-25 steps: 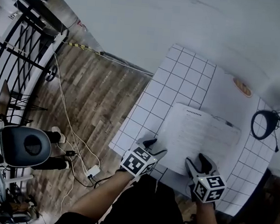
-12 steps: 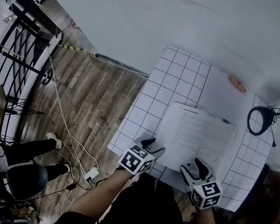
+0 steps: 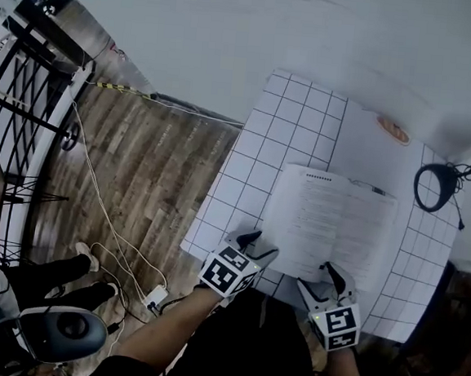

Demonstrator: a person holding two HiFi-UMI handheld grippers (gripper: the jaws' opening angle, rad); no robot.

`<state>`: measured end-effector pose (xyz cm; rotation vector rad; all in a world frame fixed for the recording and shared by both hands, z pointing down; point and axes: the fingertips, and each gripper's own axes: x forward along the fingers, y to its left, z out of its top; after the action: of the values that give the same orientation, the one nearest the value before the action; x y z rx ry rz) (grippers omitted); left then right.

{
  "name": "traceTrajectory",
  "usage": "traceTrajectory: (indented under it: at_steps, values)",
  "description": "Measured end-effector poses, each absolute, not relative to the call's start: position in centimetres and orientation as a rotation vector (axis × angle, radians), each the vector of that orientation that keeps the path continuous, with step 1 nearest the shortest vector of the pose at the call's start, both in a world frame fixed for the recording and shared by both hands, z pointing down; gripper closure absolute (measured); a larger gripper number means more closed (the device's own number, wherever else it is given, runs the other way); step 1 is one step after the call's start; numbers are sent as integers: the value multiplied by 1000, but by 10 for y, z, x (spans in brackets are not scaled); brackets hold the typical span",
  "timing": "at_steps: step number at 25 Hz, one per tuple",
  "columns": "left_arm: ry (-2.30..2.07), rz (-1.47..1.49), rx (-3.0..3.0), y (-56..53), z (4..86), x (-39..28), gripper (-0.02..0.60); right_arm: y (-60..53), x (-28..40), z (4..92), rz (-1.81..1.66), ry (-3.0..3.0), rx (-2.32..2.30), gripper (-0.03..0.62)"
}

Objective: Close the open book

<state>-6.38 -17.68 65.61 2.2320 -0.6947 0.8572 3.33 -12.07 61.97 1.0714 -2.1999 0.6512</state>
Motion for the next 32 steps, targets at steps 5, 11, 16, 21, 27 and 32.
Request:
traceTrajectory:
  at_steps: [5, 11, 16, 21, 27, 32]
  values:
    - [-741, 858, 2281, -154, 645, -64, 348, -119, 46, 615, 672, -2193, 1148, 308]
    - [-843, 811, 2297, -121, 627, -48, 348, -94, 63, 609, 678, -2231, 1123, 309]
    - [-910, 958, 2358, -78, 635, -23, 347, -63, 81, 609, 642, -2257, 1090, 309]
    - [-1052, 1244, 2473, -73, 648, -12, 347, -39, 97, 613, 649, -2275, 1094, 309]
    - [-1182, 1451, 2554, -99, 658, -12, 348, -20, 104, 623, 668, -2290, 1089, 309]
    - [-1223, 1452, 2582, -111, 658, -11, 347, -18, 110, 625, 682, -2287, 1094, 309]
